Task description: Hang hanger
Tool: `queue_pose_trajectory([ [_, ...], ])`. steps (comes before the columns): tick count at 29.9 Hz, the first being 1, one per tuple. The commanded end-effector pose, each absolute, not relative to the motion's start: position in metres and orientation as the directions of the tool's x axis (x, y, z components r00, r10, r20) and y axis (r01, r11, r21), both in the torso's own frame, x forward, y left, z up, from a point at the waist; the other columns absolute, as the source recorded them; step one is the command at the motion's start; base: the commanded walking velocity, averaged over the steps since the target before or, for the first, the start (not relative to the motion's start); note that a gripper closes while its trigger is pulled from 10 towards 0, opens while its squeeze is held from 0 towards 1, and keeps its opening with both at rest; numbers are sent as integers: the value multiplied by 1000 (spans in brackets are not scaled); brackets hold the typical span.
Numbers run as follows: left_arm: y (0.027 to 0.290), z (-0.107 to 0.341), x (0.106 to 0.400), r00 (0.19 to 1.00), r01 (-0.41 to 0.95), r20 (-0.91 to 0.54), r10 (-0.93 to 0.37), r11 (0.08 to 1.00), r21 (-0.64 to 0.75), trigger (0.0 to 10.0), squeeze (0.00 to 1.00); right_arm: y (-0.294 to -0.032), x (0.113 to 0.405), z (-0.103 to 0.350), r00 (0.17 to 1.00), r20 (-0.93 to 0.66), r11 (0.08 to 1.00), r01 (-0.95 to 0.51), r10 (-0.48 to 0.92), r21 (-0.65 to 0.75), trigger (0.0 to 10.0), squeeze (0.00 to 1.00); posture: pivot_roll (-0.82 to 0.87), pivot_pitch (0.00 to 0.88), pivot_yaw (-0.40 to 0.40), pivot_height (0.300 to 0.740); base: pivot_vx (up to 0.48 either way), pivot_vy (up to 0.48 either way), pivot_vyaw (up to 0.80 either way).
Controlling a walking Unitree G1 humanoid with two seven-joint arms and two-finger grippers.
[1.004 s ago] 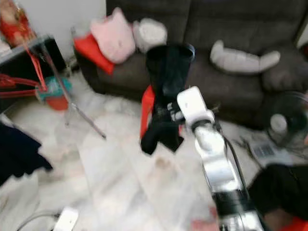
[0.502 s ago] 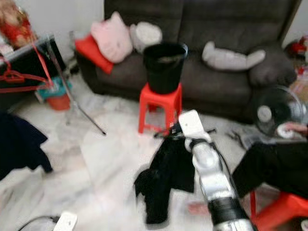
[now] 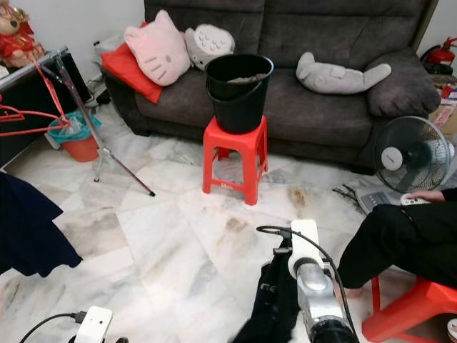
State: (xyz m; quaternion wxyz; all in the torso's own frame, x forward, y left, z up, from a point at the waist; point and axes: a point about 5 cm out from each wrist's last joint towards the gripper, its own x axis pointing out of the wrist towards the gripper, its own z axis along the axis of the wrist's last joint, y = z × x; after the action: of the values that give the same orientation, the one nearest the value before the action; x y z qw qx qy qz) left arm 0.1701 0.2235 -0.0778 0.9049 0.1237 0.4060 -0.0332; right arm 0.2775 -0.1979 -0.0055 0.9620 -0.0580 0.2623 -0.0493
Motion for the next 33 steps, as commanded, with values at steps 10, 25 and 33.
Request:
queue_pose_trajectory([
  [10, 226, -77, 172, 668, 136, -743, 42, 975, 177, 10000, 0, -195, 239, -47, 743, -643, 982, 170, -186, -88, 10000, 0, -76, 0, 46, 740, 0, 0, 0],
  [25, 222, -76, 175, 684, 145, -729, 26, 974, 171, 10000, 0, -188, 225, -58, 720, -674, 980, 195, -168, -36, 10000, 0, -70, 0, 45, 740, 0, 0, 0],
  [33, 221, -75, 176, 689, 146, -725, 22, 975, 168, 10000, 0, -189, 228, -56, 727, -666, 979, 199, -170, -33, 10000, 0, -72, 0, 44, 740, 0, 0, 0],
])
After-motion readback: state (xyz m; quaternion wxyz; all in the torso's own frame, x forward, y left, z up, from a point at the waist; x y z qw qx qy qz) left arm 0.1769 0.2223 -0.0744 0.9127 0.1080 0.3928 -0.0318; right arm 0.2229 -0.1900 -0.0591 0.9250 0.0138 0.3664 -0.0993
